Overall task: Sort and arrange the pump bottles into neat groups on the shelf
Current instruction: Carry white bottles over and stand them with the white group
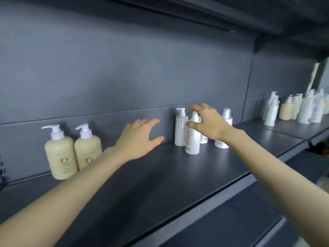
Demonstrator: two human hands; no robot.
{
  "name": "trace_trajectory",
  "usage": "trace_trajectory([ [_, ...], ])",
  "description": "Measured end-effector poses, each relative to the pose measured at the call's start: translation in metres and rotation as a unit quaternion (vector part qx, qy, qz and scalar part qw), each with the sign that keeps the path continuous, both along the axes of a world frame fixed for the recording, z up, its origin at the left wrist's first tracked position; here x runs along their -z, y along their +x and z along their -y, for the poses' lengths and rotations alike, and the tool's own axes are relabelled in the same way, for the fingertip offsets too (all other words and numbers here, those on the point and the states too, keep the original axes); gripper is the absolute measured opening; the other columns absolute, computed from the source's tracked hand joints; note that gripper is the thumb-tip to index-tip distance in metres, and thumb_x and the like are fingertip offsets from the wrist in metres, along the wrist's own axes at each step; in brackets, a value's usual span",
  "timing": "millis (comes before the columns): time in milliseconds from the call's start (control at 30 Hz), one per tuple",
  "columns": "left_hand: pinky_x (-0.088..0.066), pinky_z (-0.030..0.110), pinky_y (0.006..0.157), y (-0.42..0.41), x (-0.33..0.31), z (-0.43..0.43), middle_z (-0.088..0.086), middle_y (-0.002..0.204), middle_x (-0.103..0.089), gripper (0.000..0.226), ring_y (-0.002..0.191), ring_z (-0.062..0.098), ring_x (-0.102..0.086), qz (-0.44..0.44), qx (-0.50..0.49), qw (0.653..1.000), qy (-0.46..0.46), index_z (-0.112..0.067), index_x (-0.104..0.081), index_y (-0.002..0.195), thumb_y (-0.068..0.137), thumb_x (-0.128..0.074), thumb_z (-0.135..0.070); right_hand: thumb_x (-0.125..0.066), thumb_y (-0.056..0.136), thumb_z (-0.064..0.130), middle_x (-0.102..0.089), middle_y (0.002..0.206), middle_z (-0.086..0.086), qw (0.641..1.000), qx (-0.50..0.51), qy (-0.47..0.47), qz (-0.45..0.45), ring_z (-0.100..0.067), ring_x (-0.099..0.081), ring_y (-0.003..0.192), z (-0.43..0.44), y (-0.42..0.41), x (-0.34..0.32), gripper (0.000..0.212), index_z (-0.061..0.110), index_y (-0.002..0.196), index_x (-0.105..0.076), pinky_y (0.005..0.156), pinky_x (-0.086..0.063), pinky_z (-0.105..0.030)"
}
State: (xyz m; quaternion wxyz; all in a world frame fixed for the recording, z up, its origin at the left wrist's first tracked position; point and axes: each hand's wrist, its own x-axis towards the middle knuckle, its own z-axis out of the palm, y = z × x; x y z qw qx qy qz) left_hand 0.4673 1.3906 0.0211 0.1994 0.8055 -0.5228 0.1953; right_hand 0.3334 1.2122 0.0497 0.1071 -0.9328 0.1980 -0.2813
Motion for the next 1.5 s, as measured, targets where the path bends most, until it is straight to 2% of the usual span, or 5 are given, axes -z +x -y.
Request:
trace_trajectory([
  [200, -0.027, 0.036, 0.104, -0.069, -0.028, 0.095, -0.005, 0.137, -0.048, 0.058, 0.129, 0.019, -0.039, 0.074, 0.074, 0.994, -0.025, -0.027, -0.035, 0.140, 0.088, -0.051, -0.049, -0.058, 0.090, 0.032, -0.042, 0.136, -0.003, 0.995, 0.096, -0.035, 0.010, -0.026, -0.048, 0.119, 0.073, -0.107, -0.011, 0.047, 0.018, 0.132, -0.046, 0.100, -0.041, -0.043],
  [633, -0.011, 0.043, 0.117, -0.248, -0.030, 0.317, -0.004, 0.145, -0.037, 0.066, 0.137, 0.018, -0.026, 0.093, 0.155, 0.983, -0.010, -0.027, -0.023, 0.146, 0.090, -0.046, -0.053, -0.058, 0.090, 0.028, -0.041, 0.139, -0.001, 0.979, 0.198, -0.056, -0.005, -0.023, -0.047, 0.118, 0.251, -0.320, -0.007, 0.047, 0.015, 0.133, -0.046, 0.094, -0.043, -0.036],
  [767, -0.012, 0.043, 0.116, -0.272, -0.038, 0.374, -0.003, 0.144, -0.039, 0.066, 0.136, 0.018, -0.027, 0.099, 0.164, 0.981, -0.012, -0.027, -0.024, 0.145, 0.089, -0.047, -0.054, -0.059, 0.089, 0.031, -0.042, 0.139, 0.000, 0.974, 0.217, -0.065, -0.002, -0.026, -0.047, 0.121, 0.304, -0.350, -0.014, 0.046, 0.017, 0.132, -0.047, 0.096, -0.044, -0.044],
  [1133, -0.014, 0.040, 0.116, -0.293, -0.029, 0.555, -0.005, 0.143, -0.040, 0.065, 0.135, 0.018, -0.029, 0.099, 0.174, 0.979, -0.022, -0.028, -0.025, 0.145, 0.089, -0.047, -0.054, -0.059, 0.090, 0.032, -0.038, 0.144, -0.001, 0.968, 0.238, -0.073, 0.000, -0.025, -0.040, 0.129, 0.480, -0.376, -0.012, 0.051, 0.017, 0.136, -0.044, 0.100, -0.042, -0.043],
  [1500, -0.025, 0.036, 0.105, -0.319, -0.025, 0.760, -0.004, 0.132, -0.049, 0.059, 0.126, 0.020, -0.039, 0.079, 0.219, 0.971, -0.050, -0.026, -0.036, 0.138, 0.087, -0.051, -0.051, -0.056, 0.090, 0.030, -0.039, 0.141, -0.001, 0.965, 0.253, -0.066, -0.005, -0.022, -0.042, 0.124, 0.671, -0.402, -0.010, 0.050, 0.017, 0.136, -0.042, 0.094, -0.038, -0.030],
])
